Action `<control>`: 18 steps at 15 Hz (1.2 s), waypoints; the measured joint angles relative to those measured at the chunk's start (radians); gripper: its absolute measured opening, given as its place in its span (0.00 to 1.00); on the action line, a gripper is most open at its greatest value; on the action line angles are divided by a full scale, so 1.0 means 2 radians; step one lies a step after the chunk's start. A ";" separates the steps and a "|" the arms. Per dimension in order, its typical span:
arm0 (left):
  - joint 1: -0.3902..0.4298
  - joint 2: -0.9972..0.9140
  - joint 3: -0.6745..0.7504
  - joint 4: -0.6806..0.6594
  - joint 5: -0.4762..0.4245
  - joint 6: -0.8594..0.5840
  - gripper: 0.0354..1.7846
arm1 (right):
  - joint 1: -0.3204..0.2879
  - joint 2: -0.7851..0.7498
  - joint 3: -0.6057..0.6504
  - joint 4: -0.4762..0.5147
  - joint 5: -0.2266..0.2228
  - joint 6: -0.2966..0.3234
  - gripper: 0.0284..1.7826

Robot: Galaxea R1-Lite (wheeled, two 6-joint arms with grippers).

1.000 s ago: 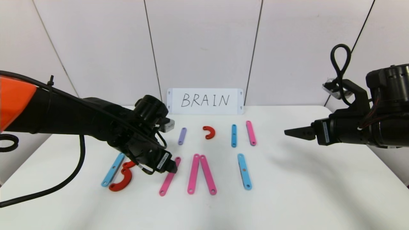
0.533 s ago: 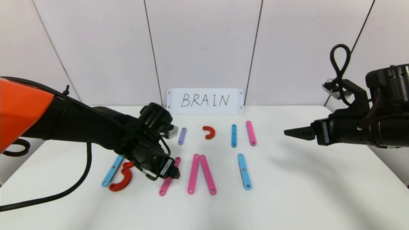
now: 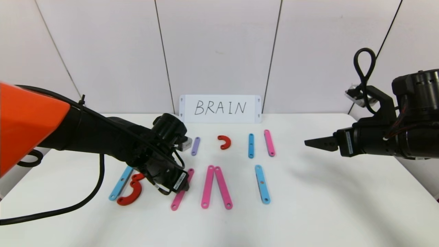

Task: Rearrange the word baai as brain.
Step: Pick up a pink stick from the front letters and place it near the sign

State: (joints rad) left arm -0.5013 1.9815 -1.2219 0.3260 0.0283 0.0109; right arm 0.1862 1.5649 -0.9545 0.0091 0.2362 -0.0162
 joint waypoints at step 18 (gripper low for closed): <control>-0.001 -0.036 -0.021 -0.028 -0.001 -0.072 0.14 | -0.001 -0.003 0.000 0.000 0.000 0.001 0.98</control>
State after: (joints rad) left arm -0.5032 1.9104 -1.2647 0.2706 0.0268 -0.1328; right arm 0.1851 1.5585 -0.9549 0.0091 0.2362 -0.0143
